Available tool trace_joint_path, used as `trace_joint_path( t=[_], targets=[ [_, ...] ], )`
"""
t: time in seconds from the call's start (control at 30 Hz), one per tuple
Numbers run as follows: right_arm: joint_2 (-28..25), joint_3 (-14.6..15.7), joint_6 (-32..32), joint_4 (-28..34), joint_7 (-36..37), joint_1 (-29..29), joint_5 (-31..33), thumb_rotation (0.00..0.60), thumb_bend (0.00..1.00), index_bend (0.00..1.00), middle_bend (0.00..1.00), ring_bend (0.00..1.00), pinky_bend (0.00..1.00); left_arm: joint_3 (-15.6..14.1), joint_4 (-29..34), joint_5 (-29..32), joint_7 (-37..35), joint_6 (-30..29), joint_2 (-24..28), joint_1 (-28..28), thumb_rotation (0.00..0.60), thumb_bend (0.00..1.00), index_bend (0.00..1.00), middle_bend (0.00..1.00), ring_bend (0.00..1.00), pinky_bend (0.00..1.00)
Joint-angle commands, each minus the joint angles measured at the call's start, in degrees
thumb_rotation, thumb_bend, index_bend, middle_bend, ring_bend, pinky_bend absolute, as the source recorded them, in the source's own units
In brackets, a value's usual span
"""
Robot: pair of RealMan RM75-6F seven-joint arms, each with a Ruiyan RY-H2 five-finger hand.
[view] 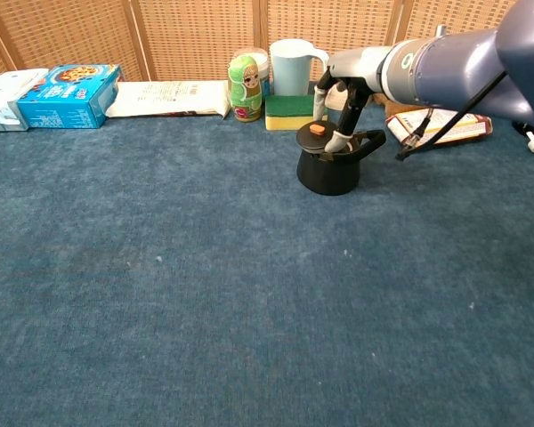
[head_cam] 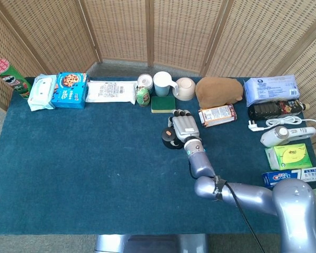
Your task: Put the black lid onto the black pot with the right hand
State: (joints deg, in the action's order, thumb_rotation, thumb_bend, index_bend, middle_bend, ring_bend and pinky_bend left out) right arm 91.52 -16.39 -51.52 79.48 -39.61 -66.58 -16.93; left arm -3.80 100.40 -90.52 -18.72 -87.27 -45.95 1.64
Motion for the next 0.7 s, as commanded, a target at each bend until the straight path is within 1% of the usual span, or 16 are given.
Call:
trace_joint_path(
  t=[0.03,0.2,0.5,0.7],
  targets=[
    [-0.3,0.1,0.1,0.2,0.0,-0.1,0.1,0.600,0.29,0.35,0.09,0.08,0.00,0.0,0.0,0.0,0.0,0.0,0.0,0.0,0.600,0.14,0.00,0.00,0.00,0.05],
    [-0.6,0.2,-0.1,0.4,0.0,-0.2,0.2,0.600,0.29,0.33,0.08,0.08,0.00,0.0,0.0,-0.1,0.0,-0.1,0.0,0.0,0.600,0.14,0.00,0.00,0.00,0.05],
    [-0.4,0.8,-0.4,0.0,-0.6,-0.5,1.0,0.600,0.29,0.32,0.08,0.08,0.00,0.0,0.0,-0.1,-0.1,0.1,0.0,0.0,0.600,0.14,0.00,0.00,0.00,0.05],
    [-0.6,0.9,-0.2,0.1,-1.0,-0.8,1.7,0.600,0.28,0.28,0.08,0.07,0.00,0.0,-0.1,0.0,-0.2,-0.1,0.1,0.1,0.600,0.14,0.00,0.00,0.00,0.05]
  ],
)
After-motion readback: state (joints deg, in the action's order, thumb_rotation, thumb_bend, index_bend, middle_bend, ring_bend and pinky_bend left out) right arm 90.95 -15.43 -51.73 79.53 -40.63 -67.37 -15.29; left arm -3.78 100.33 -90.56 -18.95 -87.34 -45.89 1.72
